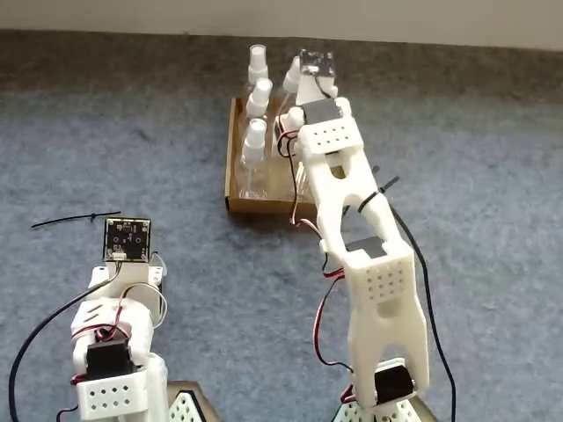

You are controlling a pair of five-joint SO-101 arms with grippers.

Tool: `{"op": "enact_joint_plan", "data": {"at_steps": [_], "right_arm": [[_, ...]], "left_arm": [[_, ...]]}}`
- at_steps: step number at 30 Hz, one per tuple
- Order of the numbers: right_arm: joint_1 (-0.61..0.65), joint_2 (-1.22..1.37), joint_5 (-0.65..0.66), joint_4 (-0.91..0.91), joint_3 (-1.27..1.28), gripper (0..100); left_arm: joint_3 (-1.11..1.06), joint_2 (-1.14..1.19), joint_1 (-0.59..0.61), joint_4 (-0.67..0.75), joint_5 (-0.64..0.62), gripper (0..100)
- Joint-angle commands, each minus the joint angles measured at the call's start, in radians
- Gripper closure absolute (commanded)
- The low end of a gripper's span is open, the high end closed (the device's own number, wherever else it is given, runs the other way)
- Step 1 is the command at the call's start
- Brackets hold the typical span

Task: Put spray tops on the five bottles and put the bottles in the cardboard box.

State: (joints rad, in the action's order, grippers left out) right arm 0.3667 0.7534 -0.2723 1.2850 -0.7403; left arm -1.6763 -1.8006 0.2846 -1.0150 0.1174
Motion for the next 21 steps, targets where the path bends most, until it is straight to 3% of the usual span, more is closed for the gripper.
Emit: {"op": "enact_joint_plan", "data": {"at_steps": [1,11,21], "right_arm": [[-0.002,0.002,0.009,0.007,-0.064,72.7],[-0.048,0.018,-0.012,0.007,-0.062,72.9],[-0.088,0.018,-0.066,0.007,-0.061,80.0]], "left_arm": [[-0.019,-0.013,0.016,-0.003,-0.002,87],[-0.019,-0.013,0.016,-0.003,-0.002,87],[-0.019,-0.013,0.016,-0.003,-0.002,87]]}}
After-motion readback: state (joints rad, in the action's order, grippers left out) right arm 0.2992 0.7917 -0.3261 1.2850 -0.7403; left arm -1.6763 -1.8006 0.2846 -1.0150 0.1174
